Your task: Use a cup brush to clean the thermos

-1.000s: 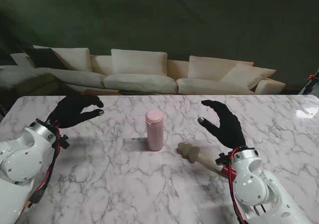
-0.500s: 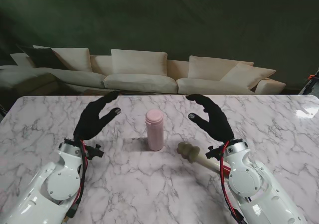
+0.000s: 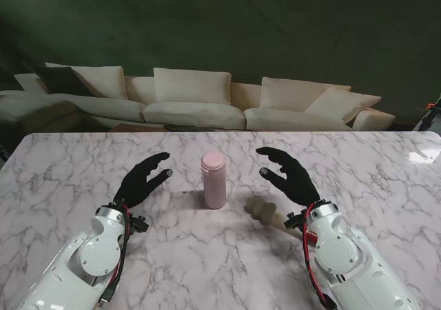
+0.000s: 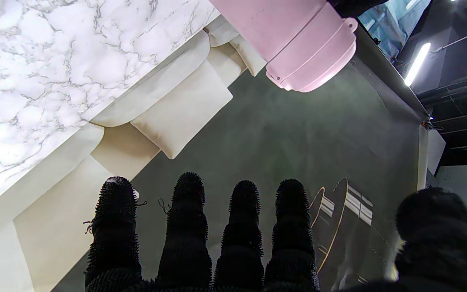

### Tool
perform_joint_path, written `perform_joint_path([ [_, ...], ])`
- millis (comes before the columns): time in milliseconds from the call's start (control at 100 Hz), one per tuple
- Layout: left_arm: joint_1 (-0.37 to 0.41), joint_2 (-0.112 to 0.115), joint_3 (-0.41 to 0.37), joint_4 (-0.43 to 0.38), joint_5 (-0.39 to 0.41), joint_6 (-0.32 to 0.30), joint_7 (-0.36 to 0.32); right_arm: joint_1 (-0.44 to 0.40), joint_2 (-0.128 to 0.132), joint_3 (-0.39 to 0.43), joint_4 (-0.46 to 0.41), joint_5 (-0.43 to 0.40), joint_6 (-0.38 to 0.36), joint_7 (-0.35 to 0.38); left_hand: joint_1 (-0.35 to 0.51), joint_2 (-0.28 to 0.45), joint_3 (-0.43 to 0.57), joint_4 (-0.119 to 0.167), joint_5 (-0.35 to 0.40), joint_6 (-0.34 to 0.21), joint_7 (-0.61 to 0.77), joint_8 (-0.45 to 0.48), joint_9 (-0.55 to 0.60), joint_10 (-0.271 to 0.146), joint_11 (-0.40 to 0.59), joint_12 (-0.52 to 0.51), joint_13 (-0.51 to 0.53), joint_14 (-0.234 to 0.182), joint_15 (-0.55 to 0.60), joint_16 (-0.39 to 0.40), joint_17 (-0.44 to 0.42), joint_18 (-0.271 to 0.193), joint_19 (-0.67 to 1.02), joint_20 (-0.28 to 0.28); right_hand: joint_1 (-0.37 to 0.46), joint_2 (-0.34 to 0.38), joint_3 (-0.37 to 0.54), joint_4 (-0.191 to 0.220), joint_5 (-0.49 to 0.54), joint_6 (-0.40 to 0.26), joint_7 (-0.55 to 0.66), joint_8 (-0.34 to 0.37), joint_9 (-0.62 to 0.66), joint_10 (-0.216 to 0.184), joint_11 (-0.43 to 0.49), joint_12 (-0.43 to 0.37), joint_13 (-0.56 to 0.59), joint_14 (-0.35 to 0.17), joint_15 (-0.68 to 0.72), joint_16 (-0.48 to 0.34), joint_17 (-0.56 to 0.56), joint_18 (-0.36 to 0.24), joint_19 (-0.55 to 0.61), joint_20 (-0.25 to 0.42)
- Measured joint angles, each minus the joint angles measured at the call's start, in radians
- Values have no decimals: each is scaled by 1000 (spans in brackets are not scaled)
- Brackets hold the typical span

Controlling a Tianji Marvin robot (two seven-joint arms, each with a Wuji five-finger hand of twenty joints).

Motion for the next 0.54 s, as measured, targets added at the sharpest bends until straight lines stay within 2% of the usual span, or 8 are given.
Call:
perform_joint_path([
  [100,8,2,-5,-6,2,-1,2,-4,0,5,0,5,-11,6,0,10,0,0,0,0,0,0,10,0,1,10,1,1,0,4,-1,0,0,1,0,0,0,0,0,0,0,0,0,0,0,0,0,0,0,0,0,0,0,0],
  [210,9,4,-5,-6,10,-2,2,-5,0,7,-3,58,-14,22,0,10,0,0,1,1,0,0,10,0,1,11,1,1,0,4,-1,0,0,10,0,0,0,0,0,0,10,-1,0,1,0,0,0,0,0,0,0,0,-6,0],
  [540,23,5,-18,-22,20,-4,7,-6,-2,7,-1,26,-16,3,30,29,0,0,1,9,0,-2,10,0,2,22,1,1,0,5,-9,1,0,11,0,0,0,0,0,0,10,-11,0,9,0,0,0,0,0,0,2,0,-7,0],
])
